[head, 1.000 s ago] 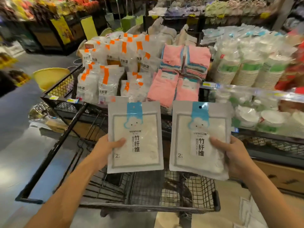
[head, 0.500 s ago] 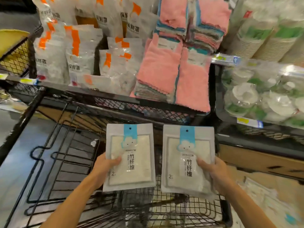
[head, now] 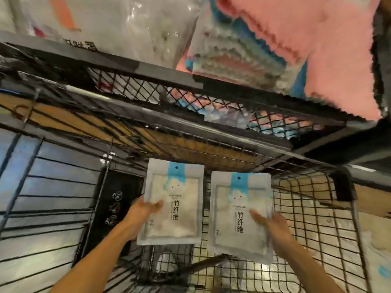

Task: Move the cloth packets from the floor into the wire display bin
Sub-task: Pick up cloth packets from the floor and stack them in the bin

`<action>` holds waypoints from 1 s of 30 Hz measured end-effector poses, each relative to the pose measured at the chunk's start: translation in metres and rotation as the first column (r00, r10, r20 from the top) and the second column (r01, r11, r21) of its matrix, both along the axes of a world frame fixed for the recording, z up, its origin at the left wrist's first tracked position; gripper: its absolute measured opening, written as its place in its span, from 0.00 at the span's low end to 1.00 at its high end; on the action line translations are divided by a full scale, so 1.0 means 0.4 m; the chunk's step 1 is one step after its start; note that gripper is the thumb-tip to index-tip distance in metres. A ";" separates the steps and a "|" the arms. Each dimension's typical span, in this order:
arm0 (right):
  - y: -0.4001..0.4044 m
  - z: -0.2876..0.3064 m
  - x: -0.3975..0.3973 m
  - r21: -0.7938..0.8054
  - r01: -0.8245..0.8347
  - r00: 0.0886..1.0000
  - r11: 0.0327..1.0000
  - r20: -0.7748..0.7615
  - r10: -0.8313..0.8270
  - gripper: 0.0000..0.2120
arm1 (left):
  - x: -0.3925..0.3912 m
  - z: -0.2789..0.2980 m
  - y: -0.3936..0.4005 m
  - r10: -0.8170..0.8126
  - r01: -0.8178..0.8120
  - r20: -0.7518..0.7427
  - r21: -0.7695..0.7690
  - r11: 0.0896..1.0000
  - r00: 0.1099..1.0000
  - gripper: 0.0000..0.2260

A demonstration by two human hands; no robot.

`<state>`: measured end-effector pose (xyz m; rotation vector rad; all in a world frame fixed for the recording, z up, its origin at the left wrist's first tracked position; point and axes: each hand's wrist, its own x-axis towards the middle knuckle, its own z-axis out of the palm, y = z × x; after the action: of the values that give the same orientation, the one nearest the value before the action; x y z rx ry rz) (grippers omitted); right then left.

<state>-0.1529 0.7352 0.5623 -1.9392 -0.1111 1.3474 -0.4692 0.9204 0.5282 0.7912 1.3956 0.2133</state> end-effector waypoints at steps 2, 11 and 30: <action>0.025 -0.053 -0.001 -0.020 0.022 0.999 1.000 0.026 -0.022 0.11 | 0.021 -0.068 0.009 -0.005 0.005 -0.007 -0.016 1.000 1.000 0.08; 0.024 -0.226 0.014 -0.112 0.108 0.986 0.988 0.137 -0.092 0.08 | 0.054 -0.262 -0.024 -0.081 0.079 0.025 0.075 0.994 0.996 0.10; -0.008 -0.339 -0.047 -0.779 -0.224 0.232 0.586 0.541 0.808 0.39 | 0.106 -0.339 -0.113 -0.307 0.843 -0.880 0.167 0.512 0.362 0.32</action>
<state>-0.1719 0.7320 0.4265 -3.1904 -1.1888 0.5048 -0.4267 0.8750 0.3925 2.1540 1.6923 -0.3885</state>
